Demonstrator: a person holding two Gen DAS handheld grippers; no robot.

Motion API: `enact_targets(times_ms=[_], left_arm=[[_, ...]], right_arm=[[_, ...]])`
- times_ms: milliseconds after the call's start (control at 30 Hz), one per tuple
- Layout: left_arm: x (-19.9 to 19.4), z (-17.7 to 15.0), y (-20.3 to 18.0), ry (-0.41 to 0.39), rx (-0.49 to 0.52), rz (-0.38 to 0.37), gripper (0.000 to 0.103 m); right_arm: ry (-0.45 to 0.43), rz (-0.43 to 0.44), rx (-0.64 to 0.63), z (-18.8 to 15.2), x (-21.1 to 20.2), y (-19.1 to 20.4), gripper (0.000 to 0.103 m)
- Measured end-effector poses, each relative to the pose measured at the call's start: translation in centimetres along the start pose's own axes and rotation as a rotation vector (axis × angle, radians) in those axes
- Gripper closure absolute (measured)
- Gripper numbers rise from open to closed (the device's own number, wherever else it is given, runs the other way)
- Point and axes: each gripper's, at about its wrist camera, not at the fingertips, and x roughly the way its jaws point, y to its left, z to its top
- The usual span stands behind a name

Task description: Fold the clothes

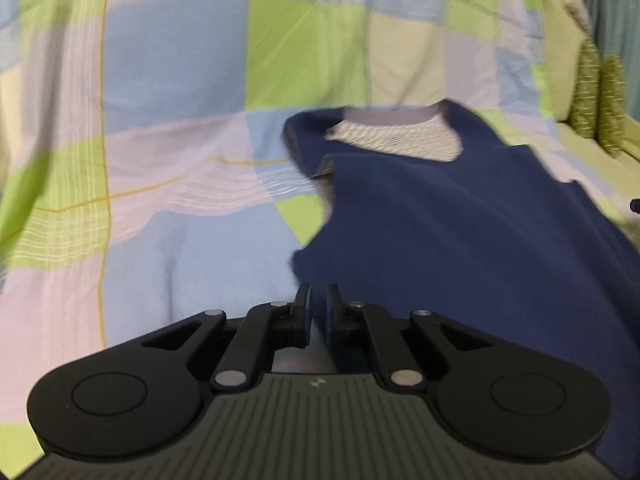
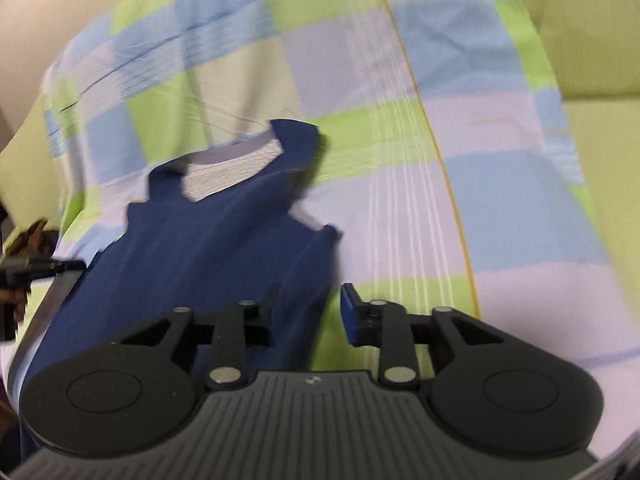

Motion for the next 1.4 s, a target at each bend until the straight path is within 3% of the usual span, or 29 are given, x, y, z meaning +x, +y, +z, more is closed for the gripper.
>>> enact_targets(times_ms=[33, 67, 133, 367, 500, 633, 700, 767, 867, 1033, 1133, 1167, 1233, 1400], left_arm=[[-1.0, -0.4, -0.7, -0.010, 0.022, -0.003, 0.094], [-1.7, -0.9, -1.4, -0.015, 0.040, -0.005, 0.082], [-4.1, -2.7, -3.6, -0.020, 0.093, -0.018, 0.069], [-9.2, -8.9, -8.1, 0.032, 0.087, -0.074, 0.069], [-11.9, -12.2, -8.7, 0.075, 0.017, -0.036, 0.064], [-15.1, -14.6, -7.7, 0.112, -0.068, -0.022, 0.061], [-16.1, -15.3, -7.1, 0.131, -0.120, -0.041, 0.055], [-16.2, -15.9, -7.0, 0.147, -0.141, -0.056, 0.055], [-15.4, -16.5, -7.2, 0.181, -0.161, -0.082, 0.053], [-12.7, -16.9, -8.7, 0.261, -0.081, -0.085, 0.053], [-11.9, -17.0, -8.9, 0.264, -0.071, -0.103, 0.057], [-11.7, -17.1, -9.0, 0.262, -0.073, -0.107, 0.073], [-11.4, -17.3, -9.1, 0.265, -0.070, -0.105, 0.094], [-11.8, -17.6, -8.9, 0.271, -0.064, -0.107, 0.098]], right_arm=[[0.004, 0.004, -0.005, -1.1, -1.2, 0.4, 0.074], [0.014, 0.003, -0.006, -2.3, -2.4, 0.8, 0.073], [0.044, -0.008, -0.001, -5.4, -4.8, 1.6, 0.070], [0.153, -0.043, 0.095, -15.6, -8.2, 2.8, 0.055], [0.186, -0.064, 0.113, -18.6, -6.8, 3.4, 0.054], [0.212, -0.032, 0.140, -19.8, -4.9, 3.0, 0.055], [0.233, -0.015, 0.162, -19.9, -4.4, 2.6, 0.069], [0.246, -0.003, 0.169, -19.9, -4.3, 2.4, 0.099], [0.255, -0.017, 0.141, -19.6, -4.8, 2.6, 0.099], [0.246, -0.050, 0.107, -19.3, -7.0, 2.8, 0.101], [0.237, -0.083, 0.089, -18.7, -8.9, 2.4, 0.102], [0.238, -0.094, 0.082, -18.5, -9.4, 2.2, 0.102], [0.247, -0.103, 0.077, -18.2, -9.7, 2.0, 0.103], [0.290, -0.121, 0.068, -18.6, -9.3, 2.0, 0.103]])
